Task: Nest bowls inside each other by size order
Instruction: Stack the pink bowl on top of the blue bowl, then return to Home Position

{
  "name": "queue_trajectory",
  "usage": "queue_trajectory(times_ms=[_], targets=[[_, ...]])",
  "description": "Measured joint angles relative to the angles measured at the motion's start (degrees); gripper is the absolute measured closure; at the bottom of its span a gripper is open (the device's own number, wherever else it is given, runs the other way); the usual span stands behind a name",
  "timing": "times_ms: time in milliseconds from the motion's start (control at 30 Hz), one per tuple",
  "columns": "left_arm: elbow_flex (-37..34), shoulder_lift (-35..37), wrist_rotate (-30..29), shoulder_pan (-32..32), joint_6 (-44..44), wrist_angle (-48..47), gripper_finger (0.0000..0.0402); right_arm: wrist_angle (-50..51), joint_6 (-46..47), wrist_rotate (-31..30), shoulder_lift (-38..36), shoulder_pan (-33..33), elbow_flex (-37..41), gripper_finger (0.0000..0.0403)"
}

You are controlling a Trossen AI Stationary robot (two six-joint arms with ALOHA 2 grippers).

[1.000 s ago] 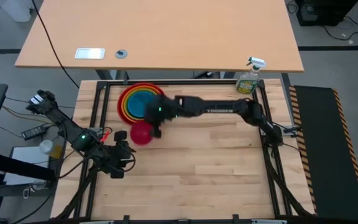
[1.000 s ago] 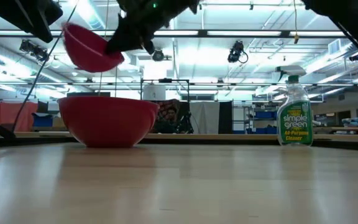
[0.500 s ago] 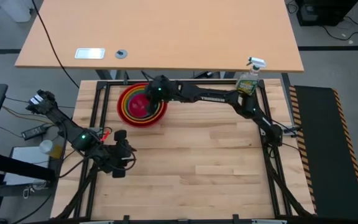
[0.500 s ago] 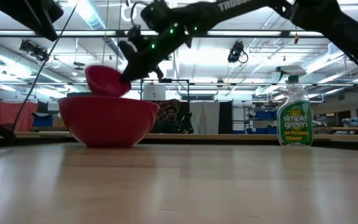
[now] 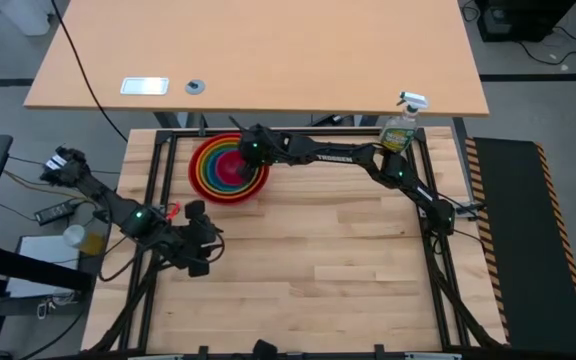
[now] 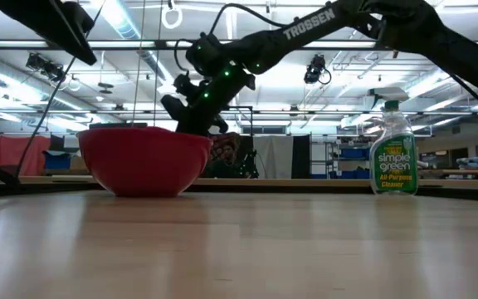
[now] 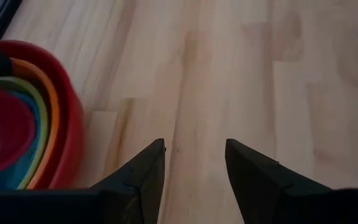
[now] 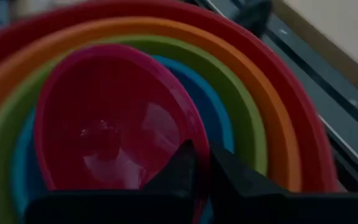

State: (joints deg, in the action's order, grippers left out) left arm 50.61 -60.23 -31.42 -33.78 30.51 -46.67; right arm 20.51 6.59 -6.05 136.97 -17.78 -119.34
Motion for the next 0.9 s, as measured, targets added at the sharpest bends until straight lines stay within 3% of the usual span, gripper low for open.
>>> queue_trajectory(times_ms=[233,533,733,900], targets=[[0.00,0.00,0.00,2.34,-0.21,-0.33,0.0230,0.60,0.84,0.34,-0.04,-0.02,0.10,0.0353],[0.00,0.00,0.00,2.60,-0.22,-2.20,0.0230,1.92,0.39,1.19,-0.48,0.07,0.10,0.0256],[0.00,0.00,2.21,9.80,-3.63,-8.74,0.0230,11.01,1.71,0.96,-8.36,0.44,0.07,0.0235],[0.00,0.00,7.98,20.64,-14.19,-6.82,0.0230,24.95,-0.89,-11.08,-14.85,5.67,0.03,0.0239]])
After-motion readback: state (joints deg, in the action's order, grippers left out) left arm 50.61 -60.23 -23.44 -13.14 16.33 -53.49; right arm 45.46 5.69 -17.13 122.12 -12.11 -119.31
